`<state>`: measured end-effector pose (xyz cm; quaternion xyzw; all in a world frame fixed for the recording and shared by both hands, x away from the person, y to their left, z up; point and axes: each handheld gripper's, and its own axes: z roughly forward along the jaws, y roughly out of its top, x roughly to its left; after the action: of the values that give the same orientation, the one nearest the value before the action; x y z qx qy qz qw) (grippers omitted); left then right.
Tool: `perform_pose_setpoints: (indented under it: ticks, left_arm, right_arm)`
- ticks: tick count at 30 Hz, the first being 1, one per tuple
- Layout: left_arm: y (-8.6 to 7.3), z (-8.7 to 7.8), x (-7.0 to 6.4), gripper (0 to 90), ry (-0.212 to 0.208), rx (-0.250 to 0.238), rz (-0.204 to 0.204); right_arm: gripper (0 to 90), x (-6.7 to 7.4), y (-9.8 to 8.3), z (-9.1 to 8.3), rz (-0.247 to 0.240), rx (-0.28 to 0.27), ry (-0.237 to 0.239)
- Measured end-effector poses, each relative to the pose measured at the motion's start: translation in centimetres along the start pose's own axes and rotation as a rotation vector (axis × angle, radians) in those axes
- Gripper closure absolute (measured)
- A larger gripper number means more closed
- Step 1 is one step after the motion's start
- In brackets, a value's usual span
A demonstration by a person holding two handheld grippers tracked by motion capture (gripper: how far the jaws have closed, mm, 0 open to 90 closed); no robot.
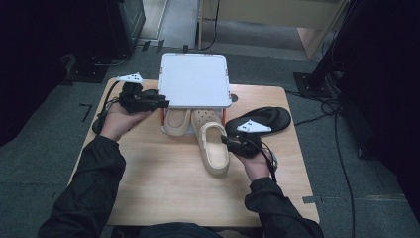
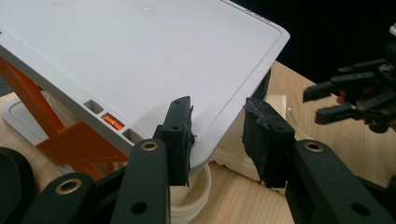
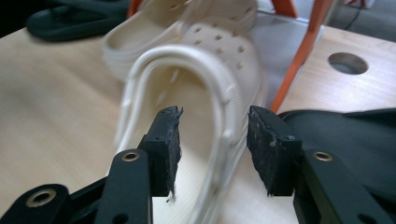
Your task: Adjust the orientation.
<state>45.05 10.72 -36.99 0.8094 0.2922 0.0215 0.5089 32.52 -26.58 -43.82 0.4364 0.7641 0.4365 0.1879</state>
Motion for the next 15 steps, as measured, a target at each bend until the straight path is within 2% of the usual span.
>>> perform_pose_setpoints:
  ticks: [2,7,12,15]
  left_arm:
    - [0.0,0.0,0.0,62.8,0.0,0.001,0.0]
    - [0.0,0.0,-0.1,62.8,0.007,0.004,0.003]
    - [0.0,0.0,-0.1,62.8,0.007,0.003,0.004]
    - [0.0,0.0,-0.1,63.1,0.007,0.002,0.004]
  right_arm:
    - [57.0,0.5,-0.8,-0.7,-0.022,0.015,0.026]
    - [62.7,1.9,-2.6,-1.6,-0.041,0.055,0.081]
    - [66.1,4.0,-4.0,-1.6,-0.085,0.08,0.131]
    - [67.2,4.8,-4.8,-1.2,-0.111,0.12,0.147]
